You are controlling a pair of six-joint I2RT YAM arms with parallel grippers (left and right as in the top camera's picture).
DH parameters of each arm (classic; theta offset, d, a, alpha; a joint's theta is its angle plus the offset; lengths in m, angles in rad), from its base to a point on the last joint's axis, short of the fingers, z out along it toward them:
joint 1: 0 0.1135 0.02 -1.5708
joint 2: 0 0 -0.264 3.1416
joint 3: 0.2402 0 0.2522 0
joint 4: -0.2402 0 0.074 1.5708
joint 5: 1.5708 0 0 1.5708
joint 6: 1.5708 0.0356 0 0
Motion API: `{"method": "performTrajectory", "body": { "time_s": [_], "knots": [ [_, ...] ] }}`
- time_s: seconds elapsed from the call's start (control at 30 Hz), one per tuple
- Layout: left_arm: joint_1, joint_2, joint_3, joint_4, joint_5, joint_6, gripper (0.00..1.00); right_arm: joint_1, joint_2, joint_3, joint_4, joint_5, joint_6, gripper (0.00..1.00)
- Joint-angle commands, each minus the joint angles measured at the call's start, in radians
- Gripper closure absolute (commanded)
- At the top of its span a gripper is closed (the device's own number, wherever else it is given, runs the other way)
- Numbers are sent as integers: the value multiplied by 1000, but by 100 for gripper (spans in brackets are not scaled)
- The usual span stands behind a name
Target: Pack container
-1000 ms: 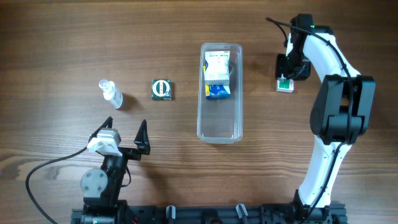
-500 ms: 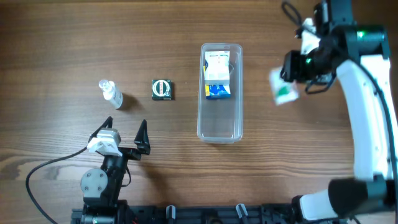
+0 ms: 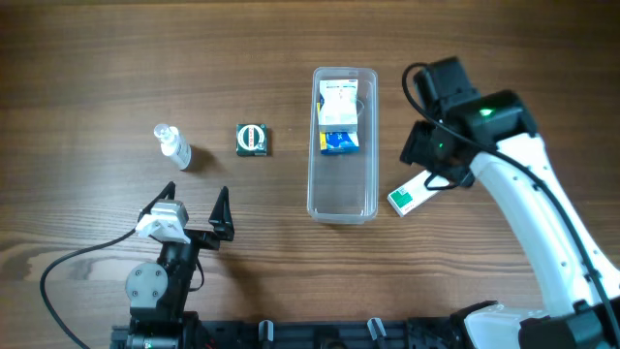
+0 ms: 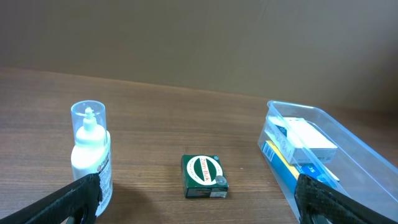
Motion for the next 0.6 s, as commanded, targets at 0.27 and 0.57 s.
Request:
{"method": "performTrajectory", "body": {
  "time_s": [0.27, 0.57],
  "knots": [
    [3, -2, -6, -3, -9, 23, 0, -11, 12, -392, 421, -25, 383, 18],
    [3, -2, -6, -3, -9, 23, 0, -154, 157, -392, 463, -107, 301, 18]
  ]
}}
